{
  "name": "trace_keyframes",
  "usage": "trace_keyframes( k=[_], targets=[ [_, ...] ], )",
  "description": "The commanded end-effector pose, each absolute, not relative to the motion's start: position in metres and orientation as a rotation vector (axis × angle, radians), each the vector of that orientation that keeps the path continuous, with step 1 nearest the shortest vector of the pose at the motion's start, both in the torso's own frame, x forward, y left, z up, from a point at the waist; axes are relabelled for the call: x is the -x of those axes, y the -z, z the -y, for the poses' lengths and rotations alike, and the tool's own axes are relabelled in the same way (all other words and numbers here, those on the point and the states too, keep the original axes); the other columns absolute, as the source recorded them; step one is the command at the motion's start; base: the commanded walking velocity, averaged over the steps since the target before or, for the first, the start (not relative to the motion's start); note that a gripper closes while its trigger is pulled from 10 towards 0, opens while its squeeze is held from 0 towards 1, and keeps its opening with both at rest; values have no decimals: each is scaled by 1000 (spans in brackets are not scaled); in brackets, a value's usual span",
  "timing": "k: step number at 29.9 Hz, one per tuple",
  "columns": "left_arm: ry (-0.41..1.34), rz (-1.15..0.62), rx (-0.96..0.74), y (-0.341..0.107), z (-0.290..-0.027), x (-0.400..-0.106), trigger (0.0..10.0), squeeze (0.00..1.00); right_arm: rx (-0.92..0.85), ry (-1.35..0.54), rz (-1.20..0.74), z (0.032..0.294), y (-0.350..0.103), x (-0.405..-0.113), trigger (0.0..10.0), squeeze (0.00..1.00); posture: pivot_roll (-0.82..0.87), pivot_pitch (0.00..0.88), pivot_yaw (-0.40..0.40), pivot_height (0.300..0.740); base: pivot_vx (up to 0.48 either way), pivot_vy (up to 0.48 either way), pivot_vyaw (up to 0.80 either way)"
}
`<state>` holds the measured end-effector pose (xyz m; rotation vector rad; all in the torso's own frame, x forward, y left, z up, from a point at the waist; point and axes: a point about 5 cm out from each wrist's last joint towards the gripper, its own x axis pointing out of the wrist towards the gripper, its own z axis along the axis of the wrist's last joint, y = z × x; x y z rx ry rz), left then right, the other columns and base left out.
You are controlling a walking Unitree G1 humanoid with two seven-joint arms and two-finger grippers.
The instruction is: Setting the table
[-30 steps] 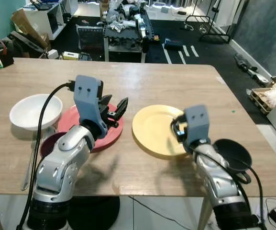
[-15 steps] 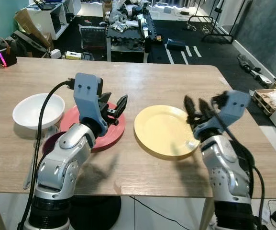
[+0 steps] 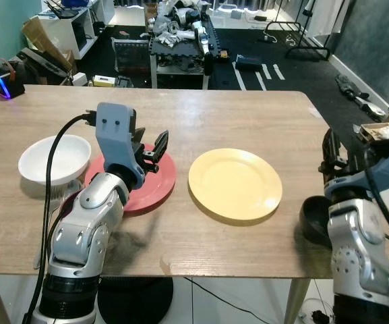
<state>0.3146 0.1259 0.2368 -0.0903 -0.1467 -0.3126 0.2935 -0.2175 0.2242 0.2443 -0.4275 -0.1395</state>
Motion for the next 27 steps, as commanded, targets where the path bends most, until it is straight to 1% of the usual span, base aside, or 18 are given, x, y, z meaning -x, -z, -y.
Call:
trace_keyframes(
  k=[1, 5, 10, 16, 20, 27],
  targets=[
    [283, 123, 79, -228, -132, -311, 10000, 0, -214, 98, 405, 214, -220, -288, 10000, 0, -61, 2, 65, 740, 0, 0, 0],
    [235, 104, 85, -220, -140, -307, 10000, 0, -145, 5, 380, 200, -213, -284, 10000, 0, -59, 3, 58, 740, 0, 0, 0],
    [209, 116, 81, -222, -144, -309, 10000, 0, -180, 6, 377, 199, -213, -288, 10000, 0, -49, 3, 49, 740, 0, 0, 0],
    [192, 142, 75, -229, -147, -314, 10000, 0, -207, 37, 373, 203, -215, -293, 10000, 0, -56, 10, 48, 740, 0, 0, -756],
    [210, 144, 80, -229, -142, -315, 10000, 0, -202, 60, 371, 210, -214, -291, 10000, 0, -62, 12, 54, 740, 0, 0, -800],
    [231, 148, 77, -230, -134, -319, 10000, 0, -194, 73, 367, 213, -212, -288, 10000, 0, -78, 16, 57, 740, 0, 0, -800]
  ],
)
